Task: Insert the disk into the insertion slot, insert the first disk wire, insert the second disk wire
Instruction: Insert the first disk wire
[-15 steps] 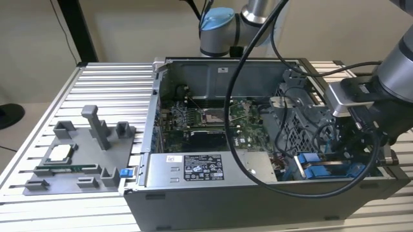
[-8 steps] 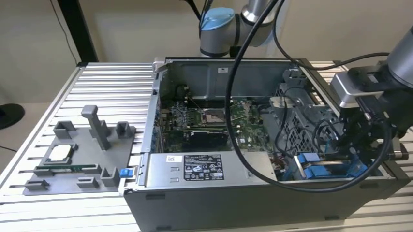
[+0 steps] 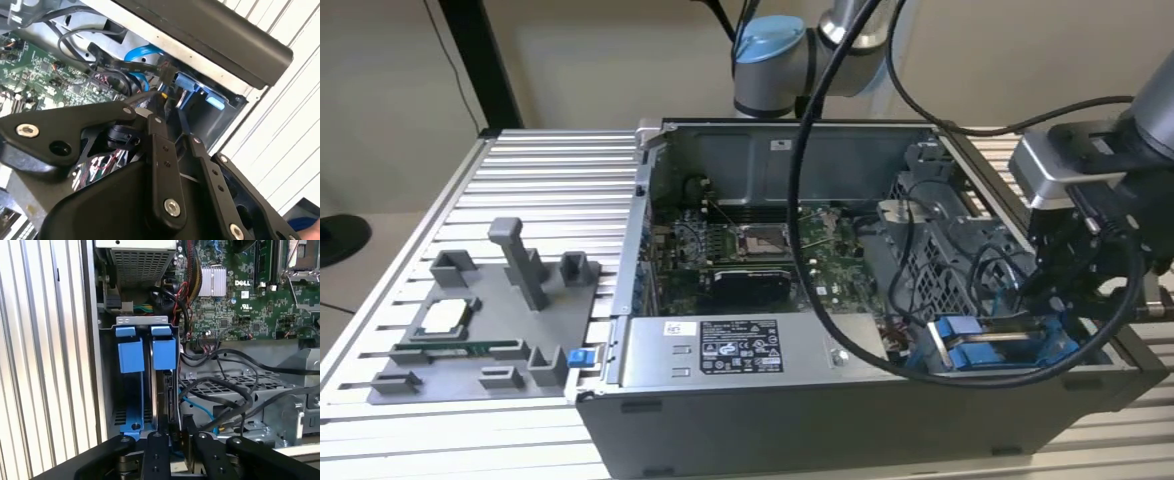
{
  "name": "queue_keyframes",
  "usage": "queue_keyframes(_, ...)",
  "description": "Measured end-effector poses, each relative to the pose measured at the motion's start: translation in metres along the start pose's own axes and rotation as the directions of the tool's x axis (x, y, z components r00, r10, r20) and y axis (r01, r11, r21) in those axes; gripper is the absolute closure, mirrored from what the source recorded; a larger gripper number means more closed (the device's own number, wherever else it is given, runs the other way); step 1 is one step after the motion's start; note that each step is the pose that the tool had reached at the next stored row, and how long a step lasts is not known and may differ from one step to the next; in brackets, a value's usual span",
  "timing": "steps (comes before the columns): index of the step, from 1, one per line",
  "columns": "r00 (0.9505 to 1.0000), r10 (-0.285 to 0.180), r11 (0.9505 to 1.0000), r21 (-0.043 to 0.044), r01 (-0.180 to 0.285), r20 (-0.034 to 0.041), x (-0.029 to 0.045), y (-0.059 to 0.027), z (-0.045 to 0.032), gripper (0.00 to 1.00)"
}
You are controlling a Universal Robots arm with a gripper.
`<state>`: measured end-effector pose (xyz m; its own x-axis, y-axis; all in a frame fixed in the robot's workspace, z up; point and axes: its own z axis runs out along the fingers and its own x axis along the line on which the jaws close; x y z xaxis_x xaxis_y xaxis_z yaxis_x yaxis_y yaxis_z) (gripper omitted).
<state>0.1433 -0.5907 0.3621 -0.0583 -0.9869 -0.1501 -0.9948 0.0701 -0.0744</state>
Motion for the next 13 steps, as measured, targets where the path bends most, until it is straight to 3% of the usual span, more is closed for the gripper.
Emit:
queue_keyframes(4,1.0000,-0.001,1.0000,0.0000,0.001,0.0002,-0.0027,-0.0013,-0.0175,0.00)
queue_keyframes(9,0.9998,-0.022,0.9998,0.0037,0.022,0.0020,-0.0052,-0.0019,-0.0342,0.00)
queue_keyframes(13,0.9992,-0.040,0.9991,0.0118,0.040,0.0041,-0.0052,-0.0014,-0.0353,0.00)
